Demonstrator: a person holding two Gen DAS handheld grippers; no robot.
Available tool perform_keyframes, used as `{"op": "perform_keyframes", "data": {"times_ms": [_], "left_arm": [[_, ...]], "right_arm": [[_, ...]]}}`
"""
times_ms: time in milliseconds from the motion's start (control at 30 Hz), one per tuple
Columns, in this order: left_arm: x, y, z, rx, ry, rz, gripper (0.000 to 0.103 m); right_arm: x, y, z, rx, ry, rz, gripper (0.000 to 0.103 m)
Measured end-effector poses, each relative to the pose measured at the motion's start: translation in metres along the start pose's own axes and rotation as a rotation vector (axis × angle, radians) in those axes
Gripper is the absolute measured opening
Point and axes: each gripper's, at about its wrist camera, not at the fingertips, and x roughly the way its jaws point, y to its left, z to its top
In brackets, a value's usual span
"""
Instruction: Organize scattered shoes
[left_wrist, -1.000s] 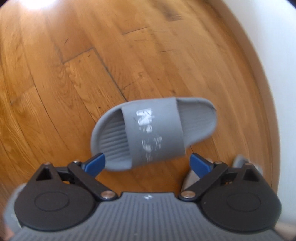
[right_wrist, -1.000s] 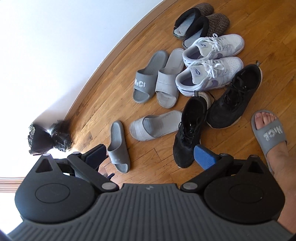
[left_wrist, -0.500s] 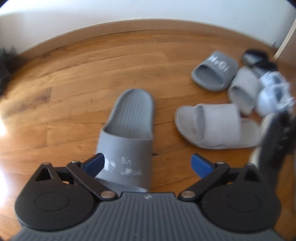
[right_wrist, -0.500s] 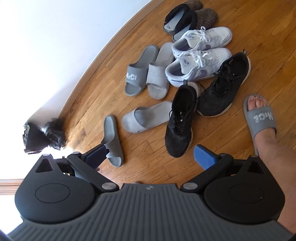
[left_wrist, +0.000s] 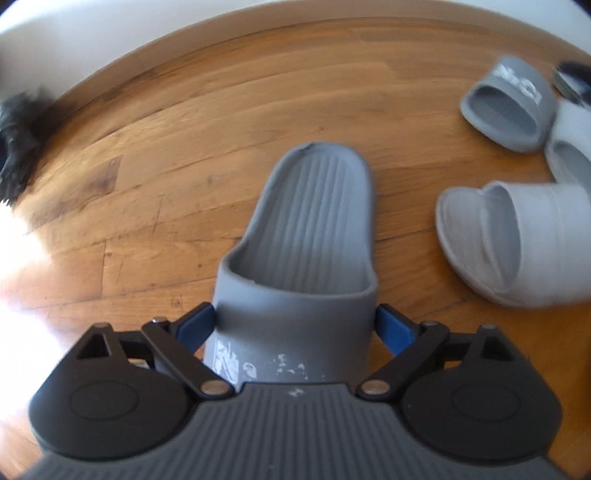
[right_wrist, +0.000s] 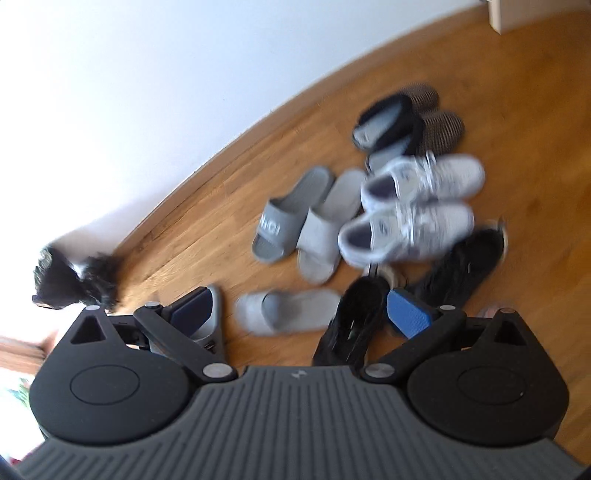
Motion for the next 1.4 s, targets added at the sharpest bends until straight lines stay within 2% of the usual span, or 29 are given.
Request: {"op": "perform_keyframes", "data": {"times_ms": [133, 233, 333, 400, 500, 667, 733, 833, 867, 967, 1067, 1133, 1200, 1400], "left_arm": [[-0.006, 0.006, -0.012, -0.095, 0.008, 0.059, 0.093], [-0.010, 0.013, -0.019, -0.094, 0.014, 0.074, 0.093], [-0.012, 0.020, -0.019, -0.135, 0.054, 0.110, 0.092], [-0.019, 0.013, -0.021, -0.065, 0.037, 0.088, 0.092], [-0.044, -0.001, -0.017, 0.036, -0.043, 0.059, 0.092], [-0.082, -0.033, 0.003, 0.149, -0.181, -0.061, 0.094], [-0.091, -0.052, 0.021, 0.201, -0.217, -0.126, 0.095], [-0.090, -0.102, 0.079, 0.318, -0.272, -0.197, 0.096], [-0.087, -0.114, 0.088, 0.351, -0.281, -0.203, 0.096], [-0.077, -0.165, 0.124, 0.541, -0.335, -0.215, 0.096], [-0.060, -0.218, 0.155, 0.651, -0.329, -0.174, 0.096], [-0.051, -0.236, 0.164, 0.640, -0.319, -0.186, 0.096], [-0.039, -0.256, 0.171, 0.622, -0.323, -0.240, 0.096], [0.000, -0.287, 0.199, 0.588, -0.302, -0.255, 0.096]], "right_arm": [[0.034, 0.002, 0.001, -0.060, 0.053, 0.005, 0.103], [0.058, -0.002, 0.000, -0.088, 0.092, 0.003, 0.103], [0.079, -0.007, -0.001, -0.106, 0.130, 0.008, 0.103], [0.085, -0.010, 0.001, -0.104, 0.135, 0.018, 0.103], [0.093, -0.014, 0.004, -0.103, 0.142, 0.034, 0.103], [0.108, -0.022, 0.005, -0.116, 0.166, 0.032, 0.103], [0.110, -0.026, 0.007, -0.111, 0.166, 0.039, 0.103], [0.112, -0.032, 0.010, -0.103, 0.166, 0.049, 0.103], [0.112, -0.034, 0.011, -0.101, 0.166, 0.053, 0.103], [0.114, -0.039, 0.013, -0.093, 0.167, 0.063, 0.103], [0.117, -0.045, 0.016, -0.085, 0.167, 0.074, 0.103], [0.117, -0.050, 0.020, -0.077, 0.165, 0.077, 0.103], [0.118, -0.056, 0.025, -0.066, 0.159, 0.072, 0.103], [0.130, -0.074, 0.041, -0.024, 0.183, 0.039, 0.103]]}}
